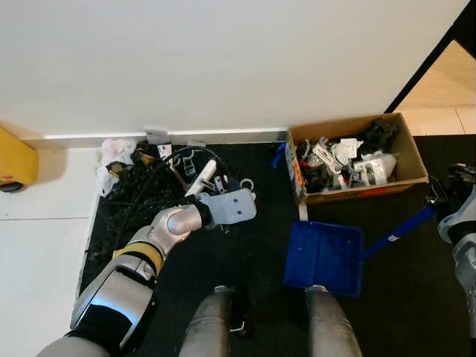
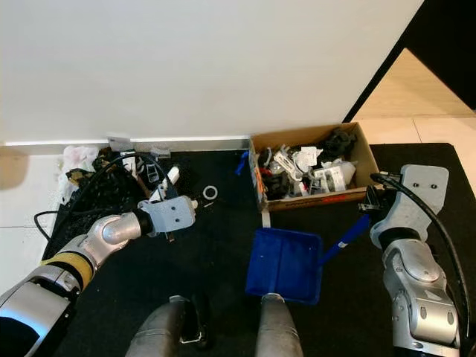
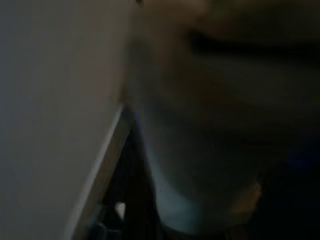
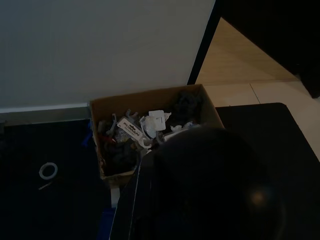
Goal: Sweep floor
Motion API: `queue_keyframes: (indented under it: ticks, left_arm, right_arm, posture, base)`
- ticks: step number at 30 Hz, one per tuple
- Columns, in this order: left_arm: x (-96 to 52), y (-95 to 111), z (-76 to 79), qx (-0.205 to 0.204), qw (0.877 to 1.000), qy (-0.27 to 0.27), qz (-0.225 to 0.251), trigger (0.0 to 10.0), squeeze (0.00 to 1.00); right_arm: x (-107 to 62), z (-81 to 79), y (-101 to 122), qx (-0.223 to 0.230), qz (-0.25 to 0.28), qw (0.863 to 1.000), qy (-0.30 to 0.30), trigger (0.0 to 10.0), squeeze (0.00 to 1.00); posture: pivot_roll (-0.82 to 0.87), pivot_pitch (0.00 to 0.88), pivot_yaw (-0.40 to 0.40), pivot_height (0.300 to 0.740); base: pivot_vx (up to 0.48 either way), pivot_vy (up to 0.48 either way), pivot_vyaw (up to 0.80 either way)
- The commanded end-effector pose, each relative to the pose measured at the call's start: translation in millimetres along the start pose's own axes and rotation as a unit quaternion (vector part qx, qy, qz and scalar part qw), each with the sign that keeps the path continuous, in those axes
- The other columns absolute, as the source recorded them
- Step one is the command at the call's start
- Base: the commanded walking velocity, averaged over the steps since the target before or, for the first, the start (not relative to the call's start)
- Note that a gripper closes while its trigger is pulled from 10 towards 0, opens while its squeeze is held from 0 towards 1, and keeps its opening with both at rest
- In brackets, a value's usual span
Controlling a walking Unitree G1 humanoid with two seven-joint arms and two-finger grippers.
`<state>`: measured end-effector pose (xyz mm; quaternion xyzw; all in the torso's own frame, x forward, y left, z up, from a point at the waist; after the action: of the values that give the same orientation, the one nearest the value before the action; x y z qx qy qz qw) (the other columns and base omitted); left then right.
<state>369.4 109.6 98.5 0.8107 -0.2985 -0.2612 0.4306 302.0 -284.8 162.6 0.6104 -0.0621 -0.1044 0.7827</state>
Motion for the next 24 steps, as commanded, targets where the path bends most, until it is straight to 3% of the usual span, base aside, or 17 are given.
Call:
queue_keyframes:
  ticks: [1, 2, 7, 8, 13, 15, 18, 24]
  left_arm:
    - [-7.2, -17, 5.4, -0.06, 0.998, 0.004, -0.025, 10.0, 0.0]
    - [-7.5, -17, 4.3, -0.11, 0.994, 0.007, -0.018, 10.0, 0.0]
    - [-6.3, -12, 2.3, -0.15, 0.989, 0.002, 0.002, 10.0, 0.0]
    - [-4.6, -7, 2.0, -0.172, 0.985, -0.009, 0.02, 10.0, 0.0]
    - [-2.1, 10, 1.0, -0.204, 0.976, -0.047, 0.066, 10.0, 0.0]
    - [-3.4, 27, -2.9, -0.202, 0.971, -0.078, 0.105, 10.0, 0.0]
    - [-5.2, 35, -5.8, -0.2, 0.968, -0.089, 0.122, 10.0, 0.0]
    - [-18.2, 71, -17.7, -0.165, 0.962, -0.129, 0.175, 10.0, 0.0]
  right_arm:
    - [-3.8, 4.1, -3, -0.005, -0.008, 1.0, -0.001, 10.0, 0.0]
    - [-3.4, 3.7, -2, -0.006, -0.007, 1.0, 0.0, 10.0, 0.0]
    - [-2.7, 2.4, -1, -0.005, -0.007, 1.0, 0.003, 10.0, 0.0]
    - [-2.3, 1.3, -1, -0.004, -0.007, 1.0, 0.004, 10.0, 0.0]
    - [-1.4, -0.6, -2, -0.001, -0.008, 1.0, 0.006, 10.0, 0.0]
    - [-0.8, -1.0, -2, 0.002, -0.008, 1.0, 0.006, 10.0, 0.0]
    - [-0.5, -1.3, -3, 0.002, -0.008, 1.0, 0.006, 10.0, 0.0]
    - [0.5, -4.7, -6, 0.007, -0.011, 1.0, 0.008, 10.0, 0.0]
  posture:
    - [-0.15, 0.414, 0.02, 0.74]
    - [-0.15, 0.411, 0.019, 0.74]
    - [-0.14, 0.406, 0.021, 0.74]
    - [-0.13, 0.402, 0.024, 0.74]
    - [-0.12, 0.398, 0.029, 0.74]
    - [-0.11, 0.397, 0.032, 0.74]
    - [-0.11, 0.398, 0.035, 0.74]
    - [-0.09, 0.399, 0.038, 0.74]
  base:
    - [0.0, 0.0, 0.0]
    - [0.0, 0.0, 0.0]
    - [0.0, 0.0, 0.0]
    - [0.0, 0.0, 0.0]
    - [0.0, 0.0, 0.0]
    - [0.0, 0.0, 0.0]
    - [0.0, 0.0, 0.0]
    - [0.0, 0.0, 0.0]
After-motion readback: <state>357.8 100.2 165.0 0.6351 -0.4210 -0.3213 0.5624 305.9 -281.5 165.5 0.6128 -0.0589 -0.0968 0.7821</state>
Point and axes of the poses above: a point about 5 cm out from each wrist's last joint towards the gripper, its own x axis pointing out of the wrist towards the gripper, its own y axis along the axis of the wrist's last joint, z = x × y, the point moved 4 cm from there along x, pointing out of the wrist towards the gripper, and after that the axes turned 10 degrees about -x, right-handed, at the moved point
